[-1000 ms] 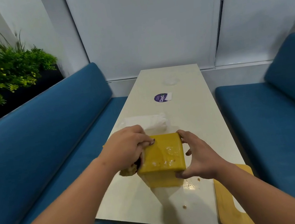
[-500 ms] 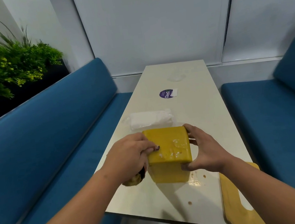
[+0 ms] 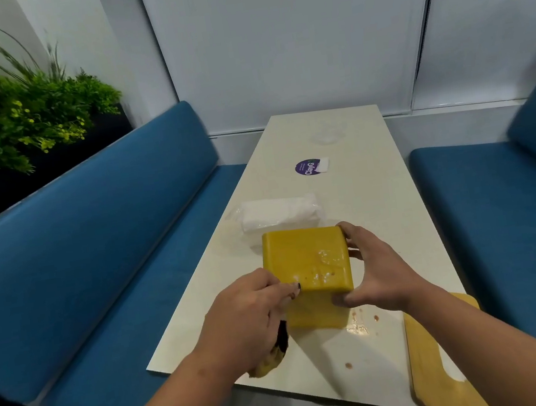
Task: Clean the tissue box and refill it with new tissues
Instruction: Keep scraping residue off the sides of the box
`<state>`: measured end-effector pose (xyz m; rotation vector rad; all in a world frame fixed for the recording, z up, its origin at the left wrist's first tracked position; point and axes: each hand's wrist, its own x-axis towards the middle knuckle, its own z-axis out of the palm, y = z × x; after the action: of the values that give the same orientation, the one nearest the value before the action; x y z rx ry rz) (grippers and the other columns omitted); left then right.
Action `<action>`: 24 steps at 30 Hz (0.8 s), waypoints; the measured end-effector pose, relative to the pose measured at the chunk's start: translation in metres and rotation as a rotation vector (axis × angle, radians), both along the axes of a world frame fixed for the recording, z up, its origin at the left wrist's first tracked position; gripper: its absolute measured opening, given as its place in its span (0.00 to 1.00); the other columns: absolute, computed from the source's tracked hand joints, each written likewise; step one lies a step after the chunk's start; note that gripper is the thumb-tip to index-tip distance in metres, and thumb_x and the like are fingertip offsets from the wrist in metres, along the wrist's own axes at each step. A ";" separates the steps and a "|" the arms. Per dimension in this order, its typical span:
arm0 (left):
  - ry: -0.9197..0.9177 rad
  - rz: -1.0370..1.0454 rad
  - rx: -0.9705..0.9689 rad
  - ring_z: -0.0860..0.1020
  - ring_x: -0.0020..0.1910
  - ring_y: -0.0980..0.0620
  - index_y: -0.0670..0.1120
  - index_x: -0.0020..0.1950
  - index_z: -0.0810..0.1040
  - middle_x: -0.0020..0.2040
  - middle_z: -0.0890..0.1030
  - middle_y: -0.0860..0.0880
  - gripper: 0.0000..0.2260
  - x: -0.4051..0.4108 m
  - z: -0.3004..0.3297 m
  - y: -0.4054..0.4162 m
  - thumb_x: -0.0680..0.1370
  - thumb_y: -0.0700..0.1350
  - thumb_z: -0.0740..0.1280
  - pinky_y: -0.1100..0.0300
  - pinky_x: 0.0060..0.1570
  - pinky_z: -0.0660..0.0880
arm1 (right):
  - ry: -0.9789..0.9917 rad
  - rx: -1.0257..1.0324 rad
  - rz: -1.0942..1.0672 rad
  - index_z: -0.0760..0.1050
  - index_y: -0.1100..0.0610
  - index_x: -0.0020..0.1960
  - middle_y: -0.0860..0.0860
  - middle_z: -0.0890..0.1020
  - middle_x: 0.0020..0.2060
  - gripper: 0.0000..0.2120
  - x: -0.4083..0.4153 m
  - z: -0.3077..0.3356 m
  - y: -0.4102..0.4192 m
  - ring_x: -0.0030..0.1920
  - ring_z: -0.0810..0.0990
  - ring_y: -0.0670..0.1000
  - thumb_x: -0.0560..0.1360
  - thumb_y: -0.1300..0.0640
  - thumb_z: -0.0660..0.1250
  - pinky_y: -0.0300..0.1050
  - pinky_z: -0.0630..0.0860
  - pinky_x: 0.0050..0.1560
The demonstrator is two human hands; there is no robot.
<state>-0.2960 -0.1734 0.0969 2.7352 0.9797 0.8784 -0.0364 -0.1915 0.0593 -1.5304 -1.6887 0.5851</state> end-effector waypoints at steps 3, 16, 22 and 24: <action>-0.191 0.133 -0.191 0.77 0.45 0.62 0.54 0.51 0.84 0.44 0.79 0.60 0.07 -0.004 0.015 -0.001 0.78 0.46 0.67 0.74 0.42 0.72 | 0.003 0.003 -0.020 0.59 0.45 0.72 0.42 0.70 0.62 0.53 -0.001 0.000 -0.001 0.60 0.73 0.45 0.53 0.45 0.81 0.37 0.73 0.59; -0.107 0.262 -0.211 0.72 0.59 0.52 0.51 0.66 0.75 0.62 0.76 0.53 0.16 0.044 0.029 0.026 0.78 0.50 0.67 0.61 0.59 0.70 | -0.059 -0.010 -0.049 0.57 0.45 0.73 0.42 0.69 0.62 0.54 -0.006 0.003 -0.007 0.60 0.72 0.48 0.52 0.40 0.79 0.48 0.76 0.61; 0.049 0.199 0.068 0.75 0.51 0.47 0.49 0.59 0.82 0.63 0.79 0.50 0.19 0.042 0.009 0.025 0.78 0.57 0.59 0.52 0.53 0.76 | -0.063 -0.016 -0.070 0.56 0.47 0.75 0.42 0.68 0.62 0.56 -0.007 0.004 -0.008 0.60 0.71 0.47 0.54 0.43 0.80 0.46 0.75 0.60; 0.115 0.211 0.087 0.73 0.51 0.46 0.47 0.63 0.80 0.65 0.77 0.47 0.23 0.041 0.005 0.020 0.78 0.60 0.57 0.52 0.54 0.74 | -0.062 -0.001 -0.068 0.57 0.47 0.73 0.42 0.68 0.61 0.54 -0.008 0.004 -0.008 0.58 0.71 0.47 0.54 0.45 0.82 0.44 0.75 0.59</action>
<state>-0.2548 -0.1531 0.1018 2.8204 1.3019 0.8184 -0.0442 -0.1997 0.0636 -1.6154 -1.6758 0.5079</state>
